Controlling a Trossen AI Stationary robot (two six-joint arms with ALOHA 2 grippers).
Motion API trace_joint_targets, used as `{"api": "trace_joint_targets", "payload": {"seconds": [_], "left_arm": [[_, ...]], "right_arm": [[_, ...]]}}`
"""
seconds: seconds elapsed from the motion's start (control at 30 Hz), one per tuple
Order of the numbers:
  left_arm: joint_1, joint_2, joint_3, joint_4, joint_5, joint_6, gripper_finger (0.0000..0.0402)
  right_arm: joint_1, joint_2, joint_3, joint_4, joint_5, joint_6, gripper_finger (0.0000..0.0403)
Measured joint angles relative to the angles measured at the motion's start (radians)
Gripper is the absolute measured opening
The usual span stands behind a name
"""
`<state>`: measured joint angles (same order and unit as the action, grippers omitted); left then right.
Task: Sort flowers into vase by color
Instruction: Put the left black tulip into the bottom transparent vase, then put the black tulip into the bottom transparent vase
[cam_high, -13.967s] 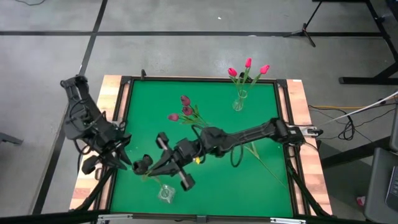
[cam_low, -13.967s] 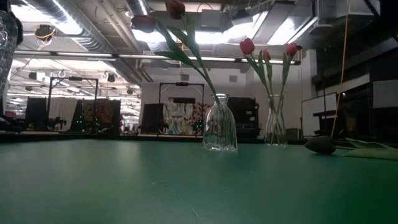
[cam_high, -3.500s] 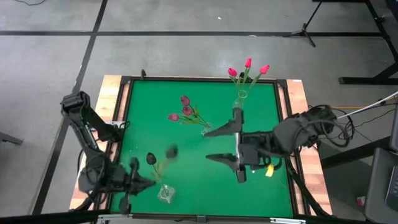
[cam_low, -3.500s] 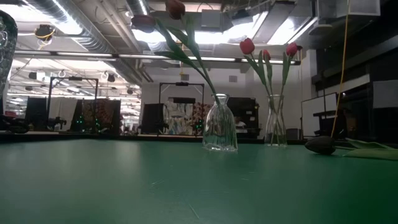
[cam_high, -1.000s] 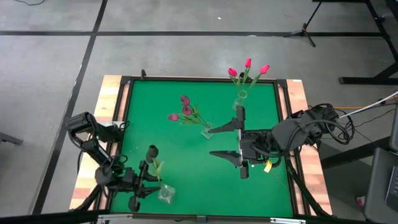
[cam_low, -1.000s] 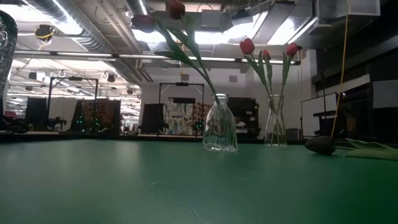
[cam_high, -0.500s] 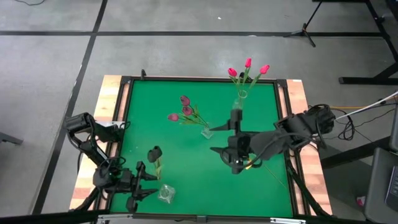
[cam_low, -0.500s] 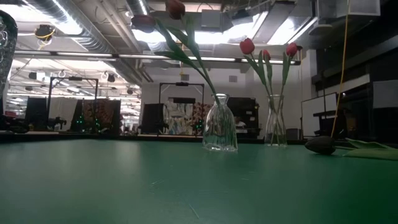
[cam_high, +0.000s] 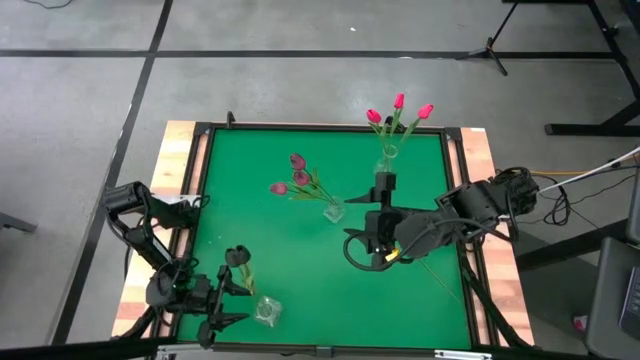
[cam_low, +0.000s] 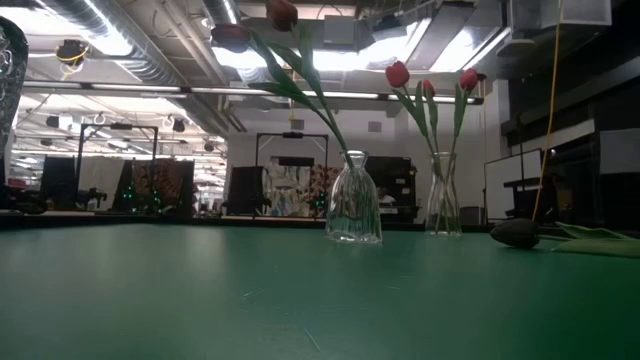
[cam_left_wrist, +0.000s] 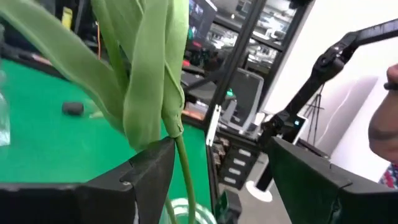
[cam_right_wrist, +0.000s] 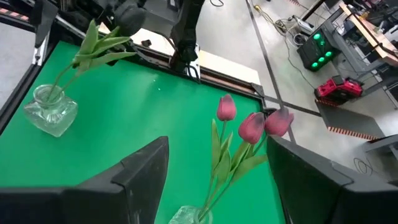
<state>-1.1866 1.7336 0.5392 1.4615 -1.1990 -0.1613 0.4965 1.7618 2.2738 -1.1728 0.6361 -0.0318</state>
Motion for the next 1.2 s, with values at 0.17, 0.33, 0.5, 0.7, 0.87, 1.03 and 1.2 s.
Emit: {"api": "trace_joint_targets", "payload": {"seconds": [0.17,0.33,0.5,0.7,0.87,1.03,1.2], "left_arm": [[-0.001,0.0,0.0,-0.131,0.006,-0.157,0.0253],[-0.007,0.0,0.0,-0.175,0.018,-0.229,0.025],[-0.061,0.0,0.0,-0.169,0.001,-0.256,0.0249],[-0.132,-0.001,0.001,-0.131,-0.1,-0.282,0.0248],[-0.136,-0.001,0.001,-0.118,-0.1,-0.277,0.0248],[-0.136,-0.001,0.001,-0.101,-0.111,-0.277,0.0248],[-0.134,-0.001,0.001,-0.037,-0.109,-0.274,0.0248]], "right_arm": [[0.0,0.0,0.0,0.0,0.0,0.001,0.0271],[0.0,0.0,0.0,-0.004,0.0,0.008,0.0271],[0.0,0.006,0.002,-0.193,0.079,0.184,0.0271],[-0.008,0.004,-0.13,-0.369,0.064,0.526,0.0271],[-0.024,-0.015,-0.351,-0.388,-0.013,0.717,0.0271],[-0.067,-0.023,-0.57,-0.308,-0.152,0.898,0.0271],[-0.099,-0.025,-0.76,-0.378,-0.276,1.053,0.0271]]}}
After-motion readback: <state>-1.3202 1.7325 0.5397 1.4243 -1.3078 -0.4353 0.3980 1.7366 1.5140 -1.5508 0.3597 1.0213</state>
